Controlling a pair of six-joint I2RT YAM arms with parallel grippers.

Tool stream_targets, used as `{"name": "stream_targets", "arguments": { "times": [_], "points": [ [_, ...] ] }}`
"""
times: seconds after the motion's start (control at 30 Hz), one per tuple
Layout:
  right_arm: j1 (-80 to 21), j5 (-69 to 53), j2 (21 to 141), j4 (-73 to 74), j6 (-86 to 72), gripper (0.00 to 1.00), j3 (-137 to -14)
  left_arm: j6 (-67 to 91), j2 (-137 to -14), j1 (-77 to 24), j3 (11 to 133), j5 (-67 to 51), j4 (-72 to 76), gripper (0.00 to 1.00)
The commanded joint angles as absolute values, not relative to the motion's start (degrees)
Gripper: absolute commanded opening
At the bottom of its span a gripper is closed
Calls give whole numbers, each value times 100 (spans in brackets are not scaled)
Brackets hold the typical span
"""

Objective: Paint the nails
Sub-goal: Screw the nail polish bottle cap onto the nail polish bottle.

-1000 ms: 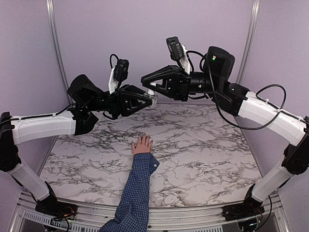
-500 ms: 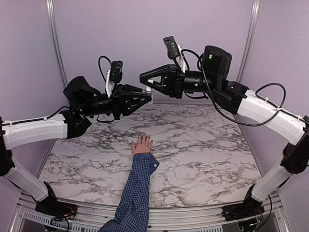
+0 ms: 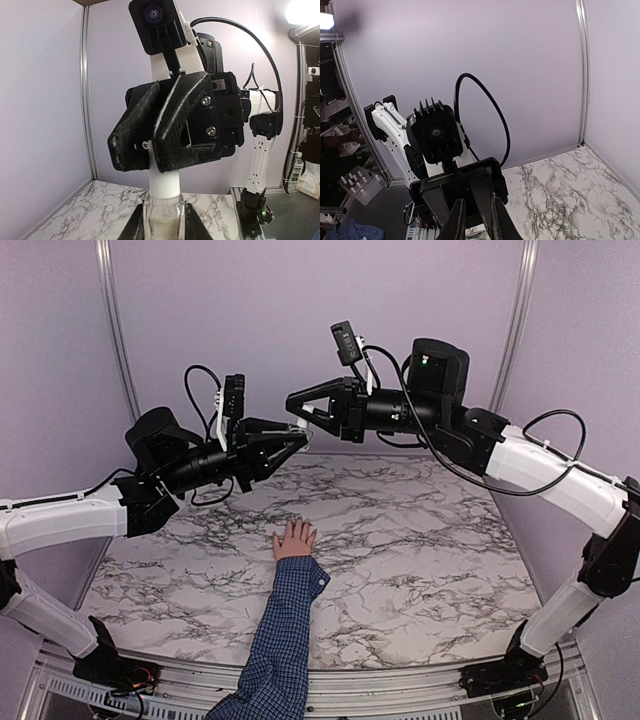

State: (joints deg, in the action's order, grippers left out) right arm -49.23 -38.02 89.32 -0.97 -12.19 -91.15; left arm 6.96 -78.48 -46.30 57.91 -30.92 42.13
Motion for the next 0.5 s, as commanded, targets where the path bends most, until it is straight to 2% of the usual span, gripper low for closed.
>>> {"name": "stream_targets", "arguments": {
  "times": [0.0,0.47],
  "points": [
    [-4980,-3630,8867,194,-1617,0,-9333,88,-7618,-4465,5757,-1568,4435,0],
    [-5065,-2132,8987,341,-1955,0,-9269,-1080,-8340,-5044,6274,-111,4370,0]
  ]
}}
